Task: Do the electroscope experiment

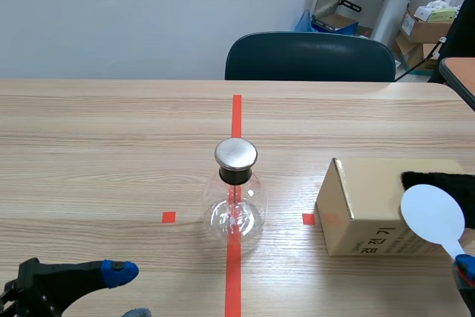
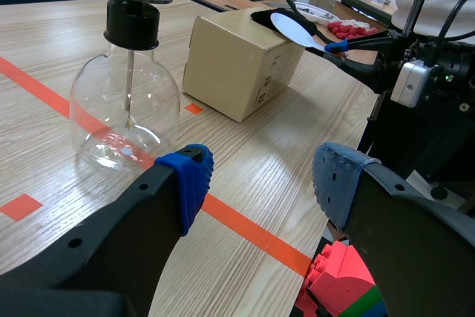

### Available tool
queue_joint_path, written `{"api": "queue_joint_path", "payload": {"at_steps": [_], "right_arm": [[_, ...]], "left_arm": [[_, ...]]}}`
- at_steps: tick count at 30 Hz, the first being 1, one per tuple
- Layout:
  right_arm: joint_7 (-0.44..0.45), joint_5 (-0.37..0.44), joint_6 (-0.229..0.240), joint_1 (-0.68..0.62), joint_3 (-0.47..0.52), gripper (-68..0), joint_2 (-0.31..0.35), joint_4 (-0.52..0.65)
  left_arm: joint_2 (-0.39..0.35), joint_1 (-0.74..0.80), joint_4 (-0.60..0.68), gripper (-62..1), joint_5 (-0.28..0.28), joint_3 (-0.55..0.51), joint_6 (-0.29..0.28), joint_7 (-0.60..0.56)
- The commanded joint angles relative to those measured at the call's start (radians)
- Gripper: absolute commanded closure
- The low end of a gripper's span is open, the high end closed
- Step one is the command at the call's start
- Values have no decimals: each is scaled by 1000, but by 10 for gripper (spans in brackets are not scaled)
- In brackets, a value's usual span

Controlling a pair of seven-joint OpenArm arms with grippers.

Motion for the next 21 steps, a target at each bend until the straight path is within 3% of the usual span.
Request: {"api": "queue_joint_path", "payload": {"at_steps": [1,4,6,8,12,14,19,21], "right_arm": [[-101,12,1,-5,1,-17,7,4],[-288,11,1,-5,1,-17,8,4],[-307,10,1,-4,1,-17,8,4],[-234,3,2,-2,1,-17,8,4],[2,3,2,-2,1,-17,8,4],[14,5,1,-3,1,-17,7,4],[-255,12,1,-5,1,-17,8,4],[-267,10,1,-4,1,-17,9,4]], "left_arm": [[2,-1,18,-328,-3,-5,-1,-14],[2,-1,18,-328,-3,-5,-1,-14],[2,-1,18,-328,-3,-5,-1,-14],[2,-1,18,-328,-3,-5,-1,-14],[2,-1,18,-328,-3,-5,-1,-14],[2,-1,18,-328,-3,-5,-1,-14],[2,-1,18,-328,-3,-5,-1,-14],[2,-1,18,-328,-3,-5,-1,-14]]}}
